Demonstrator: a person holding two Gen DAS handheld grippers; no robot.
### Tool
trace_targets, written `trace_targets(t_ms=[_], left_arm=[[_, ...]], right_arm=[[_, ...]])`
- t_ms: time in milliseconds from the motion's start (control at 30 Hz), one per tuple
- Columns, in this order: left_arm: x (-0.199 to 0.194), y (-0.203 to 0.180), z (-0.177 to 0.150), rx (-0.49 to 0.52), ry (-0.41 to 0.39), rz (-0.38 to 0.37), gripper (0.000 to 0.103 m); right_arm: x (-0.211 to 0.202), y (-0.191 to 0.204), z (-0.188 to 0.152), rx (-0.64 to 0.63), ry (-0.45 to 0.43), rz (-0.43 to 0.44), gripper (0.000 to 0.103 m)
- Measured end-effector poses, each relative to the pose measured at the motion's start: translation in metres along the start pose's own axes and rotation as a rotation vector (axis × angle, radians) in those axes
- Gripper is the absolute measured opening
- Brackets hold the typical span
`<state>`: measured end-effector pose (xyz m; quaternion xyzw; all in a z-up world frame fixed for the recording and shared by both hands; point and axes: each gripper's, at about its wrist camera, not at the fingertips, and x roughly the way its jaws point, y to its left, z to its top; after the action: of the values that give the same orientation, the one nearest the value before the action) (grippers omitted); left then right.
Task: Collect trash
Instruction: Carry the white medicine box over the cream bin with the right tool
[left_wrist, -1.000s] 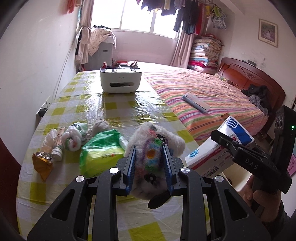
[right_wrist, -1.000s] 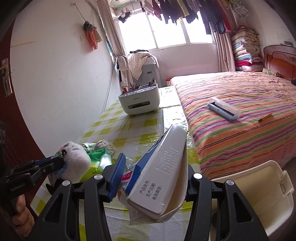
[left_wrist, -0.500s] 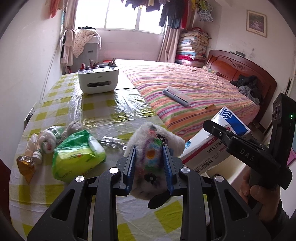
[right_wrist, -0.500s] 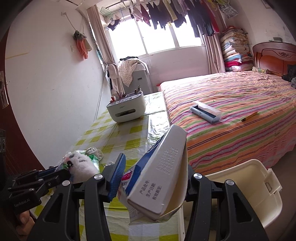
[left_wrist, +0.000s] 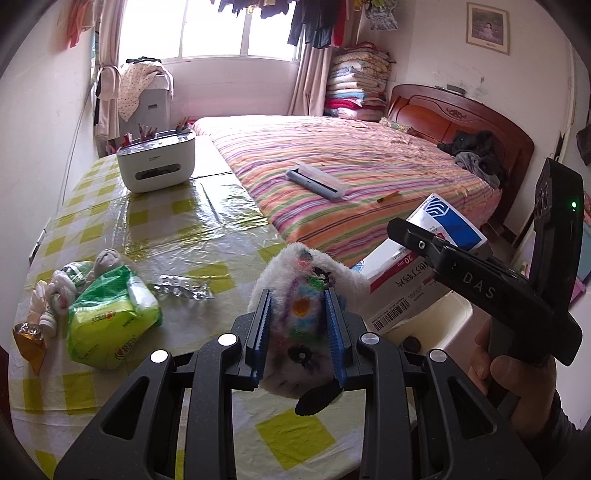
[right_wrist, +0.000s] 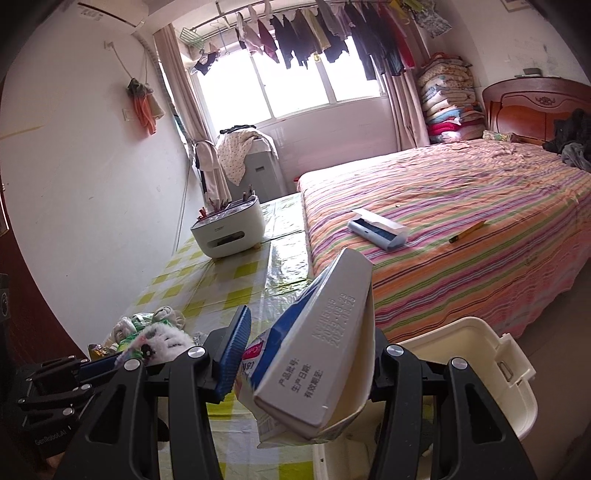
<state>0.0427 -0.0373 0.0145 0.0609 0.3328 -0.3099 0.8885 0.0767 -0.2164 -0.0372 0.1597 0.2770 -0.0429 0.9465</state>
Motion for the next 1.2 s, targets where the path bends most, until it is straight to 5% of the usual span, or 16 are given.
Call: trace_targets(t_ms=[1200], left_arm=[[0.054, -0.082, 0.007, 0.124, 0.075, -0.1, 0.028]], right_arm=[[-0.011, -0.091, -0.001, 0.094, 0.026, -0.216, 0.05]])
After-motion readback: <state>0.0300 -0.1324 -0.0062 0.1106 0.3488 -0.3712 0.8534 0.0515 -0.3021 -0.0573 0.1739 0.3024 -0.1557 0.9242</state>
